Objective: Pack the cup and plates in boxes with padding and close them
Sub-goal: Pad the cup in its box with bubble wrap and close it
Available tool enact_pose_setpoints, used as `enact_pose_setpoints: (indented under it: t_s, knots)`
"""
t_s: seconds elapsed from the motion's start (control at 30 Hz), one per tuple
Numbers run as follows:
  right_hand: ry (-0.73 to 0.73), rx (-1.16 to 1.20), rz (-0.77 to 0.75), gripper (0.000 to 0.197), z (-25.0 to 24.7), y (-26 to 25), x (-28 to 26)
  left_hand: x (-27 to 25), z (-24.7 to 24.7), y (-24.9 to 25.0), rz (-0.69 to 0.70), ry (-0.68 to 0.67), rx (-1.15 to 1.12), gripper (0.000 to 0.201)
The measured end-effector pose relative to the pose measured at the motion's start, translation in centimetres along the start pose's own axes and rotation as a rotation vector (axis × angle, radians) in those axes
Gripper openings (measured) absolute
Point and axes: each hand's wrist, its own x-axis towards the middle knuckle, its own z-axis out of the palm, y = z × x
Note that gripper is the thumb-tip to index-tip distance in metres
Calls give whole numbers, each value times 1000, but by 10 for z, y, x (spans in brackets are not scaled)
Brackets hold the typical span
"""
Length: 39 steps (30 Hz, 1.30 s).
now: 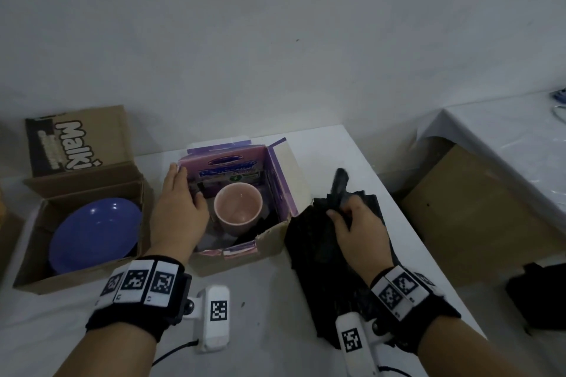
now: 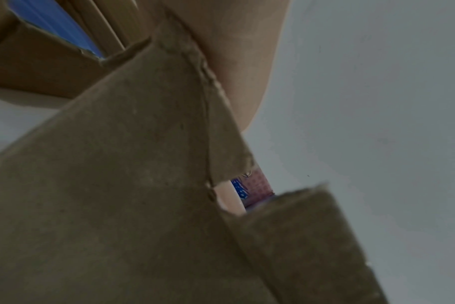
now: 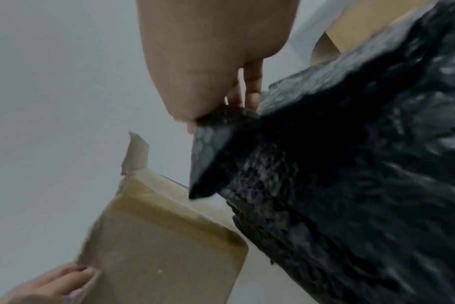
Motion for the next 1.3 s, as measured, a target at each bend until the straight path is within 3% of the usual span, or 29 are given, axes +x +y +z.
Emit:
enact_pose_setpoints:
  t_s: [0.1, 0.17, 0.3, 0.4, 0.47, 0.57, 0.67, 0.83, 0.97, 1.07, 1.17, 1.3]
  knots:
    - [139, 157, 8, 11, -17, -20, 11, 0, 0, -1, -7, 10, -23, 57]
    - [212, 288, -9, 21, -29, -40, 21, 0, 0, -2, 0, 22, -47, 56]
    - [345, 383, -265, 36, -42, -88, 39, 1, 1, -6, 25, 45, -130, 54]
    - [127, 347, -499, 60, -33, -117, 41, 2, 2, -8, 9, 48, -181, 52]
    - [-49, 90, -647, 70, -12, -123, 43, 2, 3, -9, 3, 57, -207, 50]
    - [-227, -393, -779, 66, 26, -108, 53, 2, 3, -11, 25, 84, -239, 50]
    - [-394, -557, -730, 57, 46, -96, 61, 2, 3, -10, 22, 88, -235, 51]
    - [-506, -643, -644, 38, 54, -113, 63, 2, 1, -7, -20, 94, -206, 49]
    - [-520, -658, -596, 36, 48, -132, 71, 6, -4, -1, -54, 119, -114, 42]
    - [-354, -665, -651, 26, 43, -143, 71, 7, -4, -1, -45, 134, -116, 37]
    - [-160, -570, -659, 40, 44, -145, 66, 5, -1, -2, -21, 158, -136, 36]
    - [-483, -589, -501, 36, 57, -143, 65, 5, 0, -3, -38, 141, -128, 43]
